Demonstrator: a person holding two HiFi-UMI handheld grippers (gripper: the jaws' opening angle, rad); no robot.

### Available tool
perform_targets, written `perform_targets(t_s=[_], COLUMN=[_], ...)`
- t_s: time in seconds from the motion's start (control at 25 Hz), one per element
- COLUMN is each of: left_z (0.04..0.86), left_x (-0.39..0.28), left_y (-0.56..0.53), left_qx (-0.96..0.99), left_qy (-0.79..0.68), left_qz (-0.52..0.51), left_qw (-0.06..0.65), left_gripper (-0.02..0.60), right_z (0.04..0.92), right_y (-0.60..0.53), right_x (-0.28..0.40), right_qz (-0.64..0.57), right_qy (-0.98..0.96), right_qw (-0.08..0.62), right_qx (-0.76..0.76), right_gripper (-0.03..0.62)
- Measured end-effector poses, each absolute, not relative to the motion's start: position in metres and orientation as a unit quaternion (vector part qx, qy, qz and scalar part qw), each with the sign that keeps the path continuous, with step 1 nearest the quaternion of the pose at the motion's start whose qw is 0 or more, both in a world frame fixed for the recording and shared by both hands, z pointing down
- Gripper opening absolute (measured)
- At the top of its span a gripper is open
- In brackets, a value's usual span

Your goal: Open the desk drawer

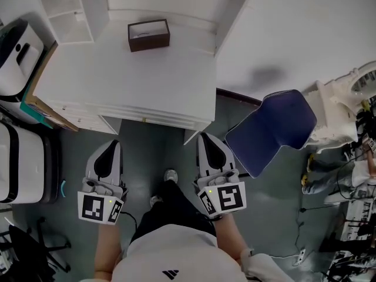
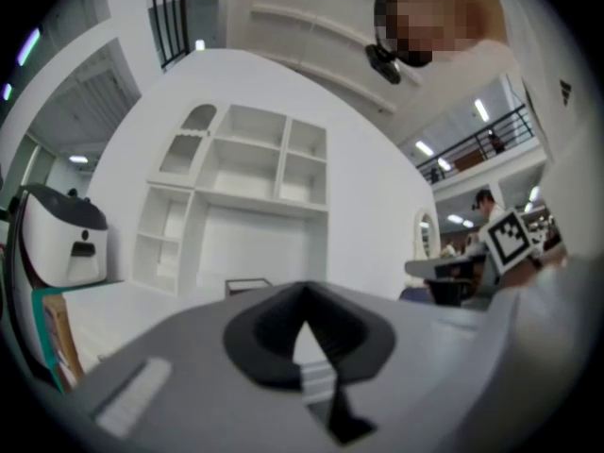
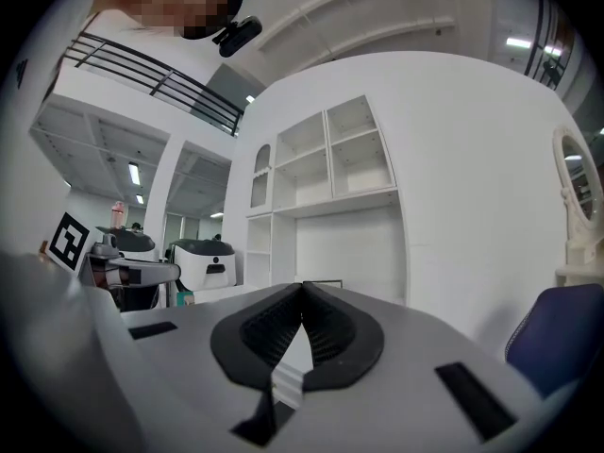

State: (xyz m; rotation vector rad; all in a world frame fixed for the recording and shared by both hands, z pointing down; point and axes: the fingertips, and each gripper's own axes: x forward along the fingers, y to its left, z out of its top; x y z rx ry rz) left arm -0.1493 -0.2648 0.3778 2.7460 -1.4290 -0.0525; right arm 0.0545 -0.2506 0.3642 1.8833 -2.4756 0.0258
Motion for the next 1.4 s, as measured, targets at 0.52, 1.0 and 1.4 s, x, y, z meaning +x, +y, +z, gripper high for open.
perform_targets(t_s=[0.52,1.0,1.4], left_z=[0.506,0.614,0.685], left_x=[-0.125,-0.099,-0.088], left_y=[-0.330,-0.377,-0.406], left_qx=[0.872,0.859,0.841], left_qy=[-0.480,-0.476,-0.481], left_qz=[0.063,0.130,0.173], left_qw=[0.075,0.134,0.176], left_gripper=[0.008,0.092,0.124], right_z=[0.394,0.407,0.417], right_y=[-0.306,-0.343,-0.355], right_x=[0.059,0.069,0.093], right_qz=[0.053,0.069,0.070], right_qy=[-0.815,-0.823,-0.815], right_qw=[0.035,0.049,0.071], right_qx=[0.576,0.561,0.571], right_gripper=[0.000,0.000,0.000])
